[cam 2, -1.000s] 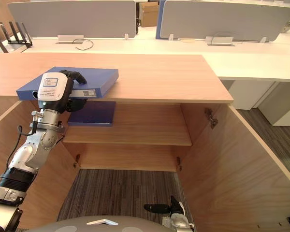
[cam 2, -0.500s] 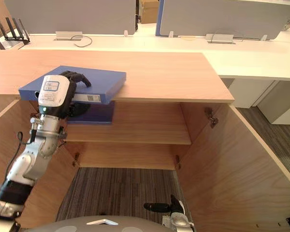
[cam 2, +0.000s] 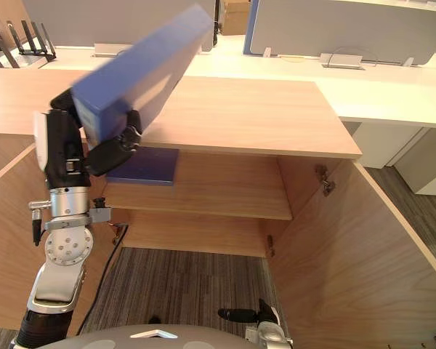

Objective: Walk over to the cabinet, pick up the folder, carry it to the office cabinet, place the folder inside the office cabinet, then close the office cabinet door

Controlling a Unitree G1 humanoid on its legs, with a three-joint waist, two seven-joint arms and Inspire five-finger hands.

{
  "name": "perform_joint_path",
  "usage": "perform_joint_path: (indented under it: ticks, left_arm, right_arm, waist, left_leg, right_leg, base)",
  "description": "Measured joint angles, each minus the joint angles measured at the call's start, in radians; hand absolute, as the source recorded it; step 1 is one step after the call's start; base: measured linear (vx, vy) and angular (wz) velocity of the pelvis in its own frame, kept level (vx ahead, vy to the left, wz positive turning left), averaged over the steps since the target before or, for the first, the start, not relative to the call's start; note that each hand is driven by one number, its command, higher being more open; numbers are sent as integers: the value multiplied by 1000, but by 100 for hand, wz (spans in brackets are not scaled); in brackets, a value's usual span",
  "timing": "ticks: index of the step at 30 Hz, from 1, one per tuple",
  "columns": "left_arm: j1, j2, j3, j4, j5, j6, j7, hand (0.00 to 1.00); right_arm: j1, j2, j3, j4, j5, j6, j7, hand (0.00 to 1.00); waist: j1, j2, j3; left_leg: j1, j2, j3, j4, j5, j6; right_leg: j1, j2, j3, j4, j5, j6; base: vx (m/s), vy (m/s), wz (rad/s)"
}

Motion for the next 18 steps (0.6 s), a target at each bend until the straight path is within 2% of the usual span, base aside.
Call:
perform_joint_path:
  ticks: [3,4,7,9,10,14,18]
  left_arm:
    - [59,-9,26,-70,-169,-17,-49,0]
    - [61,-11,29,-75,-181,-18,-54,0]
    - [69,-41,88,-100,-339,-43,-89,0]
    - [69,-68,158,-113,-447,-58,-99,0]
    - [69,-71,166,-116,-457,-58,-99,0]
    - [70,-95,257,-128,-593,-85,-121,0]
    - [70,-117,289,-130,-699,-109,-172,0]
  right_arm:
    - [4,2,101,-58,1,3,5,100]
    - [6,2,111,-68,2,4,5,100]
    - [26,3,198,-230,5,5,24,100]
    - [51,5,243,-420,55,-4,41,100]
    - [54,5,248,-438,64,-6,43,100]
    - [69,5,294,-615,297,-52,117,100]
    - [97,5,321,-709,536,-69,213,100]
  waist:
    - [-2,1,0]
    - [-2,1,0]
    - [-4,4,2]
    - [-5,8,5]
    - [-5,8,5]
    - [-3,6,4]
    - [-1,5,4]
  left_leg:
    - [0,0,0,0,1,1]
    - [0,0,0,0,1,1]
    - [0,1,0,0,1,2]
    - [0,1,0,1,2,2]
    - [0,1,0,1,2,2]
    - [0,1,0,1,1,2]
    - [0,0,0,1,1,2]
  right_leg:
    - [-4,1,0,8,-1,-1]
    - [-4,1,0,8,-1,-1]
    - [-9,1,2,16,-2,-3]
    - [-14,1,4,22,-3,-5]
    - [-14,1,4,22,-3,-5]
    - [-15,0,4,22,-3,-6]
    - [-15,0,4,20,-4,-6]
  base:
    - [-11,-8,0]
    - [0,0,0]
    - [-25,-8,-2]
    - [-42,-11,-1]
    - [0,0,0]
    - [0,0,0]
    - [0,0,0]
